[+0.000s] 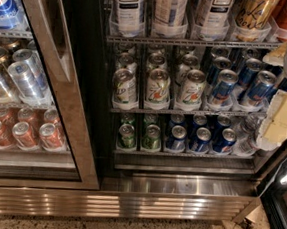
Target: Close right fridge door
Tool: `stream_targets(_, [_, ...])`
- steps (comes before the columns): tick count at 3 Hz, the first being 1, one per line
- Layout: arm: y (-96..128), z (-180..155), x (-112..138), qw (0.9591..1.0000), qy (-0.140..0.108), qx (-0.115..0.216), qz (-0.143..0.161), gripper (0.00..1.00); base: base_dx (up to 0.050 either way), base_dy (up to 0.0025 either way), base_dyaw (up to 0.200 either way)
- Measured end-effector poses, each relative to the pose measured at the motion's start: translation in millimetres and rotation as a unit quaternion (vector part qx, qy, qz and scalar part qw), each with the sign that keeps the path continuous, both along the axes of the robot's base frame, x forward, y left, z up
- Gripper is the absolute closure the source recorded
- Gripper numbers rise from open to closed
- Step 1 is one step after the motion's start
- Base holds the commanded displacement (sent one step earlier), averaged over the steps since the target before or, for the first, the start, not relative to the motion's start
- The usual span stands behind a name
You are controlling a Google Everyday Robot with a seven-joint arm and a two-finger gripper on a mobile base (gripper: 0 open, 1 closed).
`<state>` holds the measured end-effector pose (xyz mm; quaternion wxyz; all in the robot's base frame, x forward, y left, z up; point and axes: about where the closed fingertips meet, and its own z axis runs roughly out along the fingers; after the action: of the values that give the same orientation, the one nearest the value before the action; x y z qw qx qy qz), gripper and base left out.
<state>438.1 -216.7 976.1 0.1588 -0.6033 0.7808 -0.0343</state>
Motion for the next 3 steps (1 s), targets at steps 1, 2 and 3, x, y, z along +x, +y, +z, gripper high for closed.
stream_targets(1, [0.0,0.0,0.0,1.0000,0.000,0.000,0.000,0.00,-0.045,0.00186,-0.082])
stream_targets(2, [0.0,0.0,0.0,1.0000,0.000,0.000,0.000,0.00,-0.047,0.00011,-0.001])
stream_targets(3, [0.0,0.0,0.0,1.0000,0.000,0.000,0.000,0.00,-0.046,-0.00002,0.000])
